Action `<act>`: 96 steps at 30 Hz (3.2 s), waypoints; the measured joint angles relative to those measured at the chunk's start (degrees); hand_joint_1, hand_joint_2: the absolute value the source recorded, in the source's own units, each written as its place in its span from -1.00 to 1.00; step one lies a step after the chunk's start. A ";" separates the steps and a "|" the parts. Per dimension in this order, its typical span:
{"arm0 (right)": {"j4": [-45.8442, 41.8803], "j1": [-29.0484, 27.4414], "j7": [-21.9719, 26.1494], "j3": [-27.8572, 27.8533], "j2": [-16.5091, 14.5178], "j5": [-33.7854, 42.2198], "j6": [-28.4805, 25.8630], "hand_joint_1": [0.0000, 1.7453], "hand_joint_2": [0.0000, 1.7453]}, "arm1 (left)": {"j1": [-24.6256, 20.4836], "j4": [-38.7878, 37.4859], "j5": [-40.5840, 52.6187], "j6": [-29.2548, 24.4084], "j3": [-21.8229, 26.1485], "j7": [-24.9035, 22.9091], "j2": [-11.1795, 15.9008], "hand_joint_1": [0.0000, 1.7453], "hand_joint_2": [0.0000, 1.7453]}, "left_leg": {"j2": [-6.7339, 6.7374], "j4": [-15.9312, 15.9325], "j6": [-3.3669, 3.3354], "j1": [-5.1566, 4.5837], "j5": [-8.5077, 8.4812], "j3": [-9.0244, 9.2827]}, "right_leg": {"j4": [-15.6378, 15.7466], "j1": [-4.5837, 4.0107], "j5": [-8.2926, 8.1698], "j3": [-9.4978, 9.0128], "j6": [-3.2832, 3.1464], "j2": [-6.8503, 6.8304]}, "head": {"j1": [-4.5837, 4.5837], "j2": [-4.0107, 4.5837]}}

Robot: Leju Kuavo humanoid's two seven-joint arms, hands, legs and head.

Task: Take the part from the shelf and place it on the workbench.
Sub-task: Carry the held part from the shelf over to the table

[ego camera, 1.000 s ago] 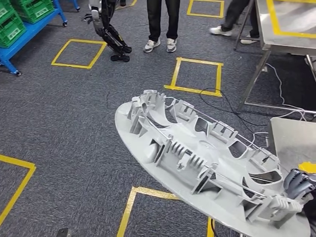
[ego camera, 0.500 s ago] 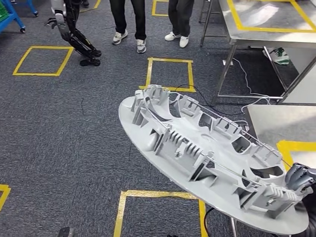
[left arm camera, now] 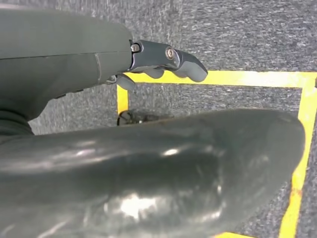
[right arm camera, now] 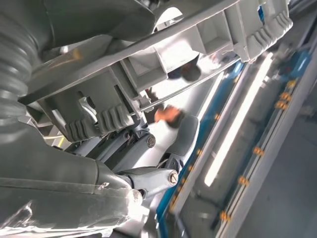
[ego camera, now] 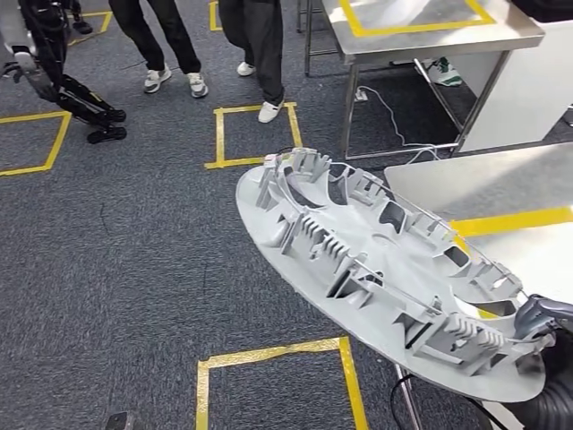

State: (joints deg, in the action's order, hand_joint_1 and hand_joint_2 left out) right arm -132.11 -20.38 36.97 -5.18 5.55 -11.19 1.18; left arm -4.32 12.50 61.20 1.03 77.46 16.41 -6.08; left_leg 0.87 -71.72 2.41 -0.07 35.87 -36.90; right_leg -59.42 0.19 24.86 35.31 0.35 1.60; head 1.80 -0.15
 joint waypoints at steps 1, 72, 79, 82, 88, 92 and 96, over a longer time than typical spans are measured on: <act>0.10 0.01 0.06 0.00 0.00 -0.45 -0.50 1.00 1.00 | 0.12 0.00 0.00 0.12 0.01 0.06 0.11 -1.00 -1.00 | -0.12 -1.59 0.02 0.03 -0.16 -1.04 | -0.01 0.04 -0.03 -0.01 0.01 0.82 | 0.01 0.00; 4.08 -4.39 -4.37 -0.16 2.81 -24.05 -21.85 1.00 1.00 | -0.13 0.00 0.44 2.44 0.04 3.23 0.51 -1.00 -1.00 | -2.87 13.89 -2.05 0.69 -8.73 4.48 | -1.66 0.48 1.27 1.24 2.47 3.93 | -0.13 0.00; 4.16 -4.87 -6.64 -0.11 3.70 -26.69 -23.00 1.00 1.00 | 0.14 0.00 0.45 2.66 0.07 3.26 0.39 -1.00 -1.00 | 1.84 13.96 -2.62 0.58 -8.33 4.91 | -12.93 0.53 5.90 5.76 3.56 -1.58 | 0.35 0.00; 4.16 -4.77 -7.21 -0.11 4.15 -26.62 -23.40 1.00 1.00 | 0.10 0.00 0.48 2.78 0.06 3.27 0.30 -1.00 -1.00 | 3.49 13.77 -1.74 0.19 -7.65 5.66 | -2.58 0.40 1.73 0.12 3.33 -4.91 | 0.46 0.00; 3.81 -4.85 -7.29 -0.10 4.27 -26.44 -24.25 1.00 1.00 | -0.16 0.00 0.50 2.91 0.06 3.32 0.08 -1.00 -1.00 | 2.85 11.49 -0.13 0.09 -5.28 5.27 | -0.84 0.58 1.24 -0.28 1.10 -2.40 | 0.06 0.00; 3.68 -4.85 -7.46 0.04 4.27 -26.58 -24.65 1.00 1.00 | 0.13 0.00 0.58 2.93 0.05 3.33 -0.16 -1.00 -1.00 | -0.04 -1.86 0.01 0.18 0.21 -1.63 | -0.82 0.68 1.11 -0.14 0.51 0.34 | -0.19 0.00; 3.70 -4.81 -7.66 0.57 4.28 -26.63 -24.86 1.00 1.00 | 0.21 0.00 0.59 2.93 0.06 3.36 0.03 -1.00 -1.00 | -2.18 6.80 -0.60 0.32 -6.52 1.78 | -0.89 0.73 0.93 -0.18 0.87 3.46 | -0.23 0.00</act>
State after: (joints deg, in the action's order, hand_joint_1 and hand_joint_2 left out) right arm -128.41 -25.19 29.30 -4.61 9.84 -37.81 -23.68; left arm -4.10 12.50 61.79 3.96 77.52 19.77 -6.05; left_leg -1.31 -64.92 1.81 0.25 29.35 -35.12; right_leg -60.31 0.92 25.79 35.13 1.23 5.07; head 1.57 -0.15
